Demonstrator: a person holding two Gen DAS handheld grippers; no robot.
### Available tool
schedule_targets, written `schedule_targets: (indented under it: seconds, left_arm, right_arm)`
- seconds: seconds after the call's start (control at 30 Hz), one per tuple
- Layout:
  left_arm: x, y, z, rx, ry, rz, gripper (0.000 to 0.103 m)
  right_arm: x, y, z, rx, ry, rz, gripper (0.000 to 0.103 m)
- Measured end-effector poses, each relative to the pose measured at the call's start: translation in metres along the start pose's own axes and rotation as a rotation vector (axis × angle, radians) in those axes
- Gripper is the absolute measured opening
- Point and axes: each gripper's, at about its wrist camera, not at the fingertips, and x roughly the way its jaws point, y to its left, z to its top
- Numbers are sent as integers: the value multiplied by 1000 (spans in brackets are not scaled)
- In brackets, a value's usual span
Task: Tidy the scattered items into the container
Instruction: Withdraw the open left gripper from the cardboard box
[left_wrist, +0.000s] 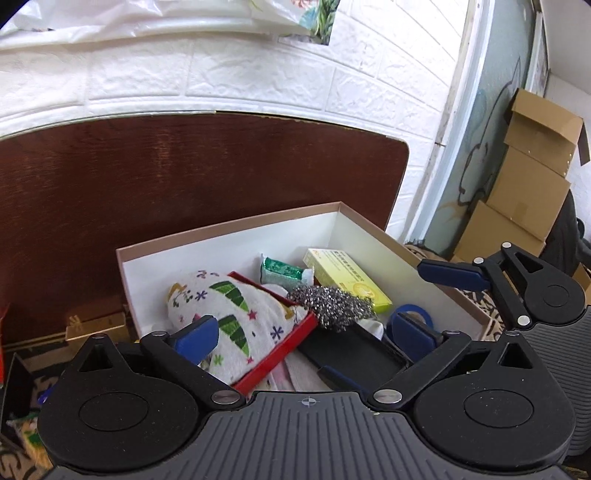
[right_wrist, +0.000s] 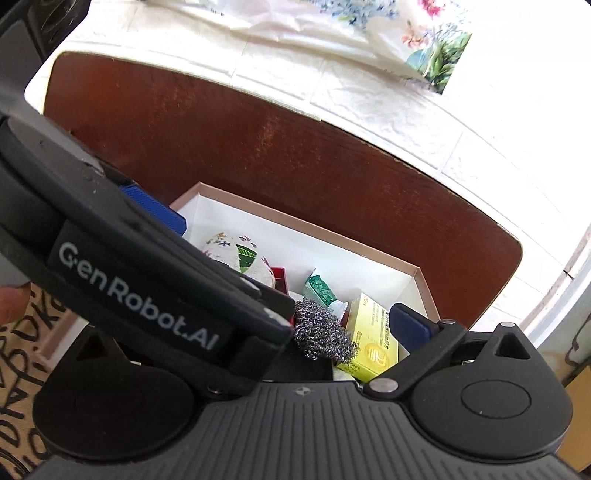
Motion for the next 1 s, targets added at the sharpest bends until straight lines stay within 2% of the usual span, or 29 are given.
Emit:
schedule_targets:
  seconds: [0.27,0.43,0.83,1.0]
  left_arm:
    - [-41,-10,-19,0,-29,33,103]
    - [-81,-13,-50,-31,-62,29,103]
    - [-147,31,-136,-211,-55,78,103]
    - [-171,54,-166,-241,-58,137,103]
  right_arm:
    - [-45,9,-11,45,-29,14,102]
    - [-70,21,-19,121,-64,55,103]
    - [-70,105,-19,107,-108,202,103]
    - [-71,148,-22,82,-130,242,103]
